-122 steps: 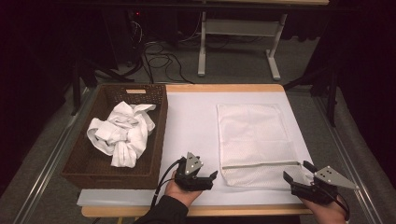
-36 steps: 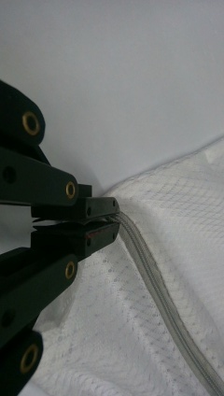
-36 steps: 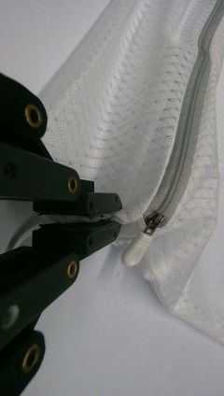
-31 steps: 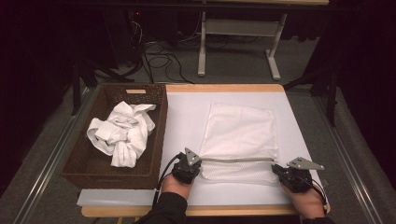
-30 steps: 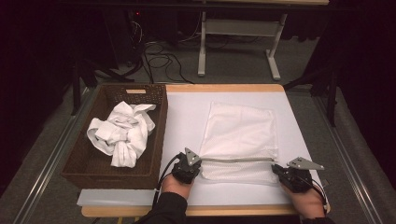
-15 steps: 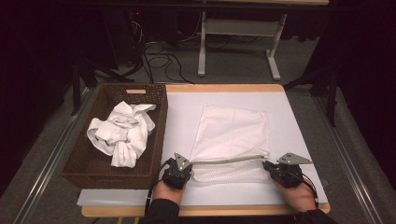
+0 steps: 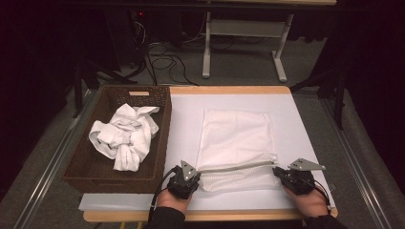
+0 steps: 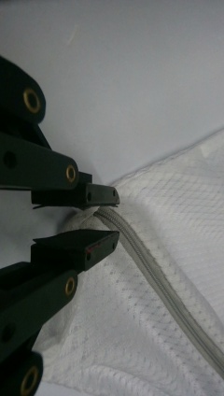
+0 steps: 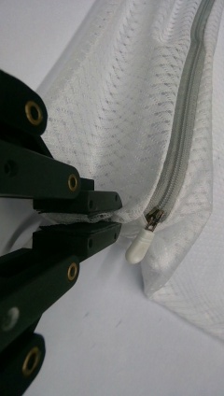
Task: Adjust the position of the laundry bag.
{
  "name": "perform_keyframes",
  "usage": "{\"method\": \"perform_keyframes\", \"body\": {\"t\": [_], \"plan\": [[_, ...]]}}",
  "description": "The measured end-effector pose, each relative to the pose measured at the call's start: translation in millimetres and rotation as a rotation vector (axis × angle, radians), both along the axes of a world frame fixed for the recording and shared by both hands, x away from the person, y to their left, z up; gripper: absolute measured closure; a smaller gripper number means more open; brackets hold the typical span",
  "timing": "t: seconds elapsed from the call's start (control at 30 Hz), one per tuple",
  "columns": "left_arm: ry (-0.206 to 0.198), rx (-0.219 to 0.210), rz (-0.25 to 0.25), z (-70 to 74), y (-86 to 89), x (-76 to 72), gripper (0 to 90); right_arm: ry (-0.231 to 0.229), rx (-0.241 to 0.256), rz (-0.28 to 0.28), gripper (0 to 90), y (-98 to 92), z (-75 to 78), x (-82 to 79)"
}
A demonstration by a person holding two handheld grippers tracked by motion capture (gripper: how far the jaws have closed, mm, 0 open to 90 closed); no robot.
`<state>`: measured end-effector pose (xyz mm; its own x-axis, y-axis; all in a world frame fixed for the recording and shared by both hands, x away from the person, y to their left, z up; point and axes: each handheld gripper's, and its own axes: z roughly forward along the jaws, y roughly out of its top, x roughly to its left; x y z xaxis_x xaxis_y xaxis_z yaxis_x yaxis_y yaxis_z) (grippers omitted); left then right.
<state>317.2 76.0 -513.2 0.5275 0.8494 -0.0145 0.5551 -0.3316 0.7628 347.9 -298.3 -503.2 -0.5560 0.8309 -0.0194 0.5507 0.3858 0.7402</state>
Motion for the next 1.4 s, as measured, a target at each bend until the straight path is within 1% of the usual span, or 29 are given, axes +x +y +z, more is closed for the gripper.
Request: {"method": "perform_keyframes", "body": {"t": [0.07,0.1,0.13,0.17,0.2,0.27,0.33,0.37,0.43,0.47,0.5,0.53,0.57,0.63,0.67,0.73,0.8,0.87,0.9,0.93,0.97,1.0,1.03,1.13,1.17,1.2,1.23,1.3,1.4], "plan": [[-0.020,-0.005,-0.002,2.1,-0.6,0.0,71.8,0.001,0.000,-0.016,83.1,-4.2,0.0,-1.6],[-0.031,-0.032,0.003,3.3,-0.1,2.3,67.7,0.002,0.010,-0.027,77.6,-9.2,0.2,-2.6],[-0.031,-0.032,0.003,3.3,-0.1,2.3,66.1,0.002,0.010,-0.027,77.6,-9.2,0.2,-2.6],[-0.043,-0.055,0.006,2.9,-0.9,7.1,64.9,-0.010,0.023,-0.031,74.5,-14.0,1.6,-5.1],[-0.043,-0.055,0.006,2.9,-0.9,7.1,63.4,-0.010,0.023,-0.031,74.5,-14.0,1.6,-5.1],[-0.061,-0.081,0.004,1.6,-4.2,14.9,61.4,-0.029,0.044,-0.054,72.7,-20.0,5.1,-10.9],[-0.090,-0.100,-0.010,0.8,-11.5,31.3,60.6,-0.041,0.043,-0.056,72.3,-23.1,6.0,-14.6],[-0.093,-0.099,-0.011,0.3,-13.7,37.6,60.3,-0.036,0.046,-0.065,72.1,-23.7,5.9,-16.9],[-0.092,-0.070,-0.007,-1.4,-16.6,49.7,59.1,-0.035,0.046,-0.067,72.0,-25.1,5.3,-19.9],[-0.092,-0.070,-0.007,-1.4,-16.6,49.7,59.1,-0.035,0.046,-0.067,72.0,-25.1,5.3,-19.9],[-0.074,-0.073,0.011,-4.3,-15.1,61.6,59.1,-0.035,0.040,-0.070,72.0,-26.0,5.4,-22.2],[-0.053,-0.076,0.023,-5.0,-12.6,67.1,59.1,-0.038,0.041,-0.066,72.0,-26.3,5.6,-22.9],[-0.053,-0.076,0.023,-5.0,-12.6,67.1,59.1,-0.037,0.046,-0.070,72.0,-25.8,5.8,-24.1],[-0.029,-0.095,0.046,-7.7,-8.8,74.6,59.1,-0.038,0.045,-0.070,72.0,-25.9,6.0,-24.7],[0.009,-0.105,0.046,-10.9,-6.6,79.0,59.1,-0.038,0.045,-0.069,72.0,-25.5,6.0,-25.8],[0.013,-0.108,0.043,-10.9,-6.6,79.7,58.8,-0.042,0.041,-0.061,72.0,-25.3,5.8,-26.0],[0.041,-0.078,0.027,-11.7,-9.7,81.7,59.6,-0.040,0.040,-0.061,72.0,-24.9,5.9,-26.4],[0.030,-0.060,0.024,-11.5,-12.2,81.4,64.5,-0.039,0.042,-0.061,72.0,-24.5,6.2,-26.5],[0.025,-0.046,0.016,-11.5,-14.2,81.1,64.5,-0.040,0.042,-0.057,72.0,-24.4,6.2,-26.5],[0.018,-0.035,0.015,-11.5,-15.8,80.5,67.9,-0.045,0.041,-0.056,72.1,-23.9,6.1,-26.4],[0.013,-0.032,0.015,-11.5,-16.5,80.0,81.9,-0.045,0.036,-0.051,72.1,-23.1,6.4,-26.6],[0.013,-0.032,0.015,-11.5,-16.5,80.0,87.4,-0.045,0.036,-0.051,72.1,-23.1,6.4,-26.6],[0.009,-0.026,0.022,-11.3,-16.5,79.8,88.4,-0.041,0.041,-0.055,72.1,-22.1,6.8,-27.1],[-0.036,-0.032,0.083,-9.5,-10.1,75.2,88.8,-0.040,0.040,-0.052,72.1,-22.0,6.9,-26.6],[-0.036,-0.032,0.083,-9.5,-10.1,75.2,88.8,-0.039,0.045,-0.056,72.1,-21.6,6.8,-26.6],[-0.057,-0.022,0.122,-8.0,-3.9,72.3,88.9,-0.040,0.045,-0.054,72.1,-21.8,6.8,-26.3],[-0.057,-0.022,0.122,-8.0,-3.9,72.3,88.8,-0.040,0.045,-0.054,72.1,-21.8,6.8,-26.3],[-0.060,-0.022,0.172,-7.9,4.8,68.6,88.7,-0.041,0.042,-0.046,72.1,-21.2,6.9,-24.8],[-0.059,-0.009,0.166,-9.2,5.6,66.0,86.4,-0.040,0.042,-0.038,72.2,-19.3,6.8,-23.6]]}}
